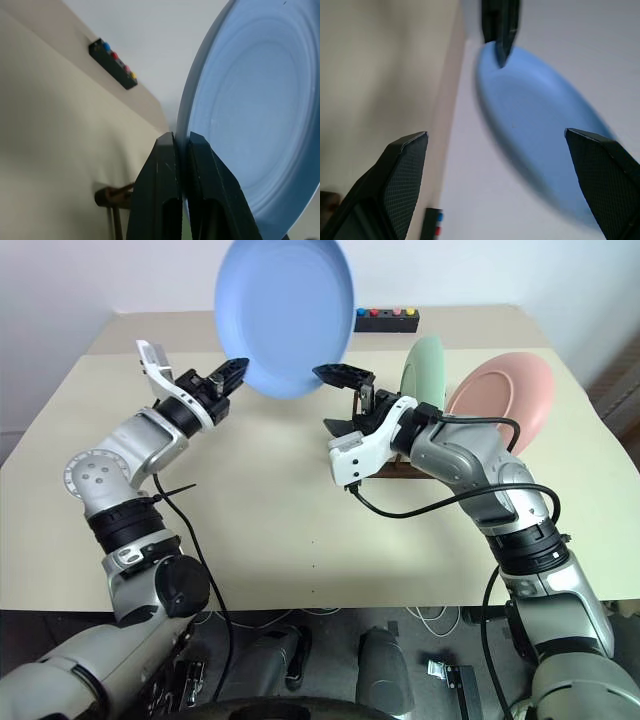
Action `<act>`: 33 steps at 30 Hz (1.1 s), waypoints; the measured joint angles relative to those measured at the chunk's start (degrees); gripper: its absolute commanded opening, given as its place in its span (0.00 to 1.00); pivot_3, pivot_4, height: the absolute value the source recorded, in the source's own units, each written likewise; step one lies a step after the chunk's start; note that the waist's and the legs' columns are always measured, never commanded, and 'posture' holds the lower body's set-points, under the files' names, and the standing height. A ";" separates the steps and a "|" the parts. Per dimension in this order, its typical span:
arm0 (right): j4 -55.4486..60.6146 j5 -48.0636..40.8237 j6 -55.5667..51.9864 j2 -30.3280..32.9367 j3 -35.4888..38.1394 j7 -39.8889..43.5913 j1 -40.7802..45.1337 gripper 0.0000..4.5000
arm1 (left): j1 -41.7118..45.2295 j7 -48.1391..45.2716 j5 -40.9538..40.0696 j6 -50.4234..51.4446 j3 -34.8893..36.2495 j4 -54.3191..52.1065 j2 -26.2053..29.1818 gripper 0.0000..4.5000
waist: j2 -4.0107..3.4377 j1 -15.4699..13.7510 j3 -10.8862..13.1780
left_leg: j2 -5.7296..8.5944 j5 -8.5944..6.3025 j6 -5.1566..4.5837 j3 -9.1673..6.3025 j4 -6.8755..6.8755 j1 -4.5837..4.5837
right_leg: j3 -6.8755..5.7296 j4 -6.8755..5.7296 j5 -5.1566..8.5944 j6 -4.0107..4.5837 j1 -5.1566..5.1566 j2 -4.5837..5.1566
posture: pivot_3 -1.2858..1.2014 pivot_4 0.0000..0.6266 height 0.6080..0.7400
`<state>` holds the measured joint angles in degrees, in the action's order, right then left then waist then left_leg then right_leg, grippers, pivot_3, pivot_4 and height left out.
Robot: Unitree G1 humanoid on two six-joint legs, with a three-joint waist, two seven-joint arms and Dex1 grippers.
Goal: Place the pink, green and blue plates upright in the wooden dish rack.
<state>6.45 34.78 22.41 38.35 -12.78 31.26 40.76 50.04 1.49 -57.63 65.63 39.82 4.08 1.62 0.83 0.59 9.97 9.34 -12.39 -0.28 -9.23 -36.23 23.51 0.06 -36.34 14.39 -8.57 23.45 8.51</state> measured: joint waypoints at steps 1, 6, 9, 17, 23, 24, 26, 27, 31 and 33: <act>0.03 0.02 0.07 -0.01 0.00 -0.48 0.10 1.00 | -0.07 0.53 -0.12 -0.38 -0.65 -0.03 -0.09 0.02 | 0.00 0.04 0.00 | 0.00 0.00 0.00 0.00 0.01 0.00 | 0.00 0.00 0.00 0.00 0.00 0.00 | 0.52 0.24 1.00; 0.02 1.42 0.54 -0.01 -0.01 -1.90 0.09 1.00 | -0.14 2.58 -1.26 -2.65 -2.04 -0.08 -0.47 0.02 | 0.00 0.06 0.00 | 0.00 0.01 0.01 0.01 0.01 0.00 | 0.02 -0.01 0.00 0.00 0.01 -0.01 | 0.52 0.24 1.00; -0.11 2.70 0.55 -0.14 -0.41 -2.53 0.09 1.00 | -0.25 3.19 -2.74 -2.77 -3.22 -0.33 -0.56 0.02 | 0.00 0.01 0.00 | 0.01 0.01 0.01 0.01 0.00 0.00 | 0.02 0.00 0.00 0.00 0.00 0.00 | 0.52 0.24 1.00; -2.68 3.79 -0.43 -0.86 -2.35 -2.17 0.10 0.59 | -1.75 3.93 -4.98 -3.65 -6.35 -1.12 0.21 0.00 | 0.00 0.10 0.00 | 0.00 0.01 0.01 0.01 0.01 0.00 | 0.02 0.00 0.00 0.01 0.01 -0.01 | 0.52 0.24 1.00; -4.58 4.34 -0.80 -0.76 -3.23 -1.11 0.20 0.01 | -2.44 4.19 -7.51 -4.21 -7.56 -2.75 0.94 0.00 | 0.01 0.04 0.00 | 0.01 0.01 0.02 0.01 0.01 0.00 | 0.02 0.01 0.00 0.01 0.00 -0.01 | 0.52 0.24 1.00; -4.79 4.35 -1.00 -0.85 -3.43 -1.07 0.20 0.01 | -2.44 4.24 -7.93 -4.21 -7.71 -3.11 1.27 0.00 | 0.00 0.04 0.00 | 0.01 0.01 0.01 0.02 0.01 0.00 | 0.03 0.01 0.00 0.01 0.00 0.00 | 0.52 0.24 1.00; -4.53 4.27 -1.07 -0.83 -3.26 -1.06 0.24 0.01 | -2.68 4.80 -8.07 -4.23 -8.34 -3.01 1.60 0.00 | 0.00 0.09 0.00 | 0.00 0.01 0.02 0.01 0.02 -0.02 | 0.03 0.00 0.00 0.01 0.00 -0.02 | 0.52 0.24 1.00; -4.55 4.27 -1.08 -0.82 -3.26 -0.97 0.23 0.01 | -2.81 4.81 -8.10 -4.54 -8.68 -3.01 1.70 0.00 | 0.00 0.08 0.00 | 0.00 0.01 0.02 0.01 0.02 -0.02 | 0.03 0.00 0.00 0.01 0.01 -0.02 | 0.52 0.24 1.00; -4.54 4.26 -1.42 -0.83 -3.25 -0.92 0.24 0.01 | -3.06 4.27 -7.50 -7.48 -10.37 -2.93 1.79 0.00 | 0.00 0.00 0.00 | 0.01 0.01 0.02 0.01 0.02 -0.02 | 0.03 0.01 0.00 0.01 -0.01 -0.01 | 0.52 0.24 1.00; -4.54 4.24 -1.60 -0.83 -3.23 -0.92 0.27 0.00 | -3.06 3.81 -7.50 -7.93 -11.02 -2.40 2.33 0.07 | 0.00 0.04 0.00 | 0.00 0.01 0.02 0.01 0.02 -0.02 | 0.03 0.01 0.00 0.01 0.00 -0.02 | 0.52 0.24 1.00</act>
<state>1.91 39.02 20.81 37.52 -16.01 30.35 41.03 46.98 5.30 -65.13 57.70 28.80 1.68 3.95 0.83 0.63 9.97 9.35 -12.38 -0.26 -9.22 -36.21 23.49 0.09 -36.33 14.39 -8.56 23.45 8.50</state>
